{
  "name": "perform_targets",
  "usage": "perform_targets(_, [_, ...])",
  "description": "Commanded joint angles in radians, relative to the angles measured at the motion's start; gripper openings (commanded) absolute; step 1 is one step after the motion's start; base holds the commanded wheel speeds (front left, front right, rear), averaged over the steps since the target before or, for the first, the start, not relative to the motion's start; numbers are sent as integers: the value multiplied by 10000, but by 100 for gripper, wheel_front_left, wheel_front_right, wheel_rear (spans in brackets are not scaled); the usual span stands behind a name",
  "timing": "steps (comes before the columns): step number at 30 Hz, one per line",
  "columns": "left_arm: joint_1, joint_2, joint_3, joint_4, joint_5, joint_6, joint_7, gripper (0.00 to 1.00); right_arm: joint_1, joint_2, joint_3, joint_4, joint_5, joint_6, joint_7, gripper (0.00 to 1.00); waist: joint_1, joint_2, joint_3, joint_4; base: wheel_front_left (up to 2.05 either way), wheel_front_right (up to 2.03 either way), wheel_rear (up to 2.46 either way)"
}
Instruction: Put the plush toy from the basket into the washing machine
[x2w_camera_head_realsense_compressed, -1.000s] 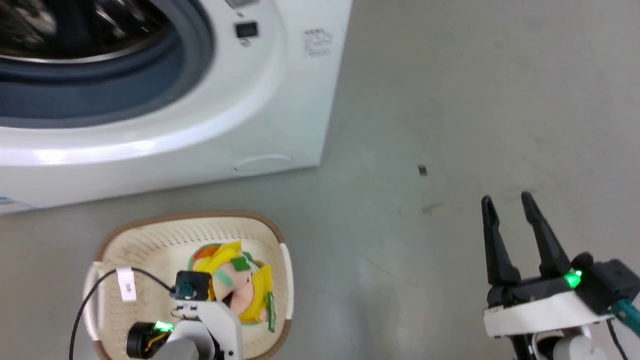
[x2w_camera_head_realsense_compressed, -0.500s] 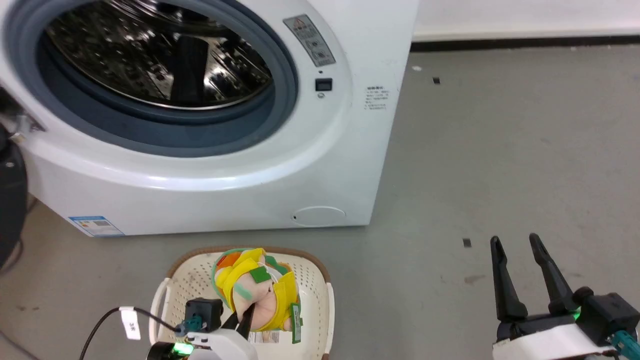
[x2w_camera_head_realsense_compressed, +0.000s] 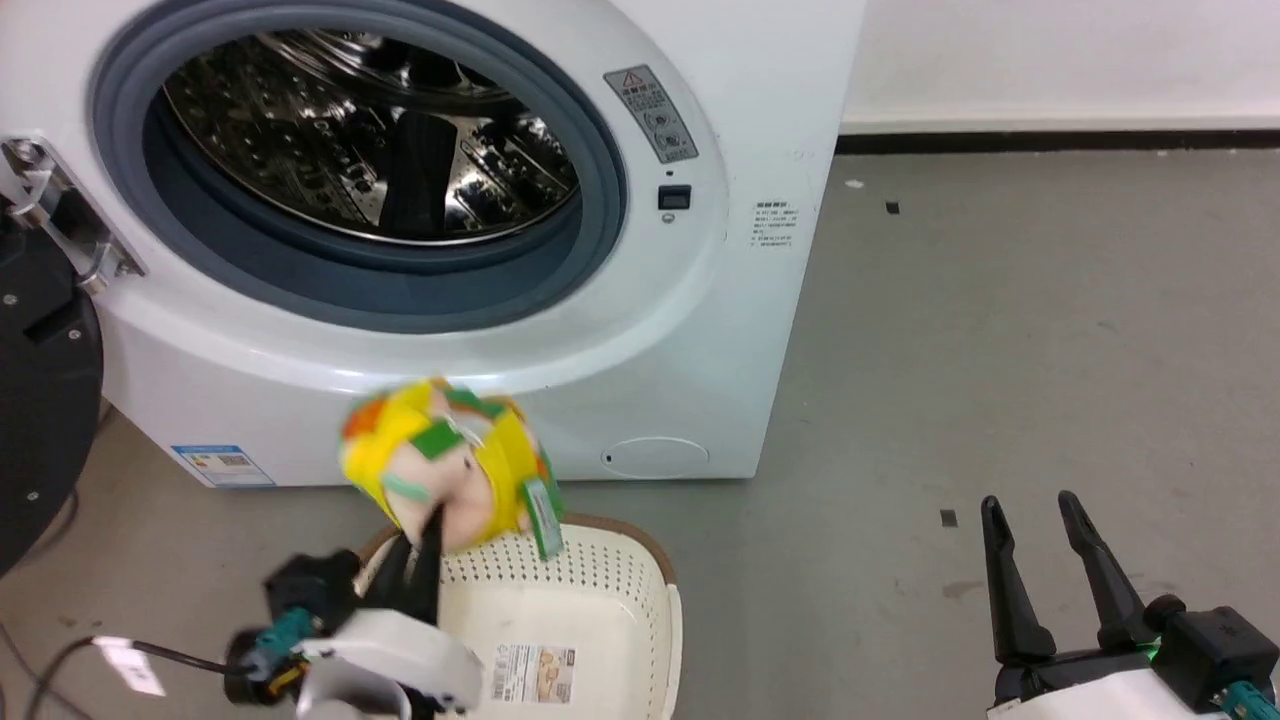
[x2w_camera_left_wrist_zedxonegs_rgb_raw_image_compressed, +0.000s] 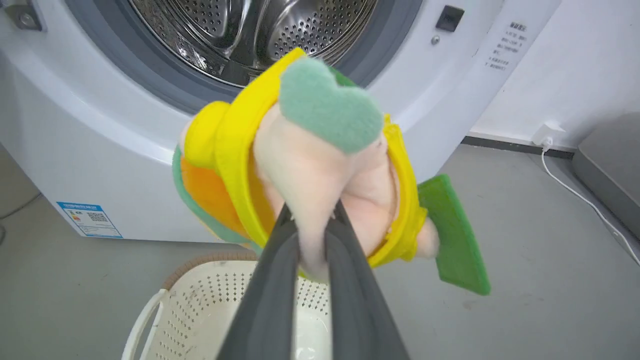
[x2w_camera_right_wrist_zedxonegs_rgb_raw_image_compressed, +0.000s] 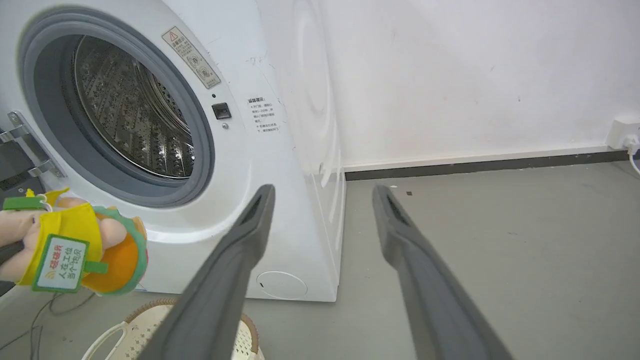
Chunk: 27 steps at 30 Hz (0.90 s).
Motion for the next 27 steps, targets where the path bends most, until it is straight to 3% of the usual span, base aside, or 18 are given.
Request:
perform_targets(1, [-30, 74, 191, -462, 28, 64, -56, 0, 24, -4, 8, -38, -36, 6, -44, 100, 3, 0, 229, -40, 0, 0, 0])
perform_targets(6, [-635, 354, 669, -1833, 197, 24, -56, 0, -281, -4, -1, -112, -130, 6, -44, 100, 3, 0, 1002, -121, 0, 0, 0])
perform_targets(13, [-2597, 1086, 1077, -2384, 170, -2, 535, 0, -865, -4, 111, -256, -284, 6, -44, 100, 3, 0, 2355, -413, 0, 0, 0])
perform_targets(23, [-5962, 2670, 1550, -1421, -19, -193, 2636, 0, -1572, -4, 287, -435, -187, 6, -44, 100, 3, 0, 4143, -1169, 0, 0, 0])
perform_targets(27, [-7498, 2973, 1664, -567, -418, -347, 3513, 0, -1775, -4, 366, -571, -14, 6, -44, 100, 3, 0, 4784, -1491, 0, 0, 0])
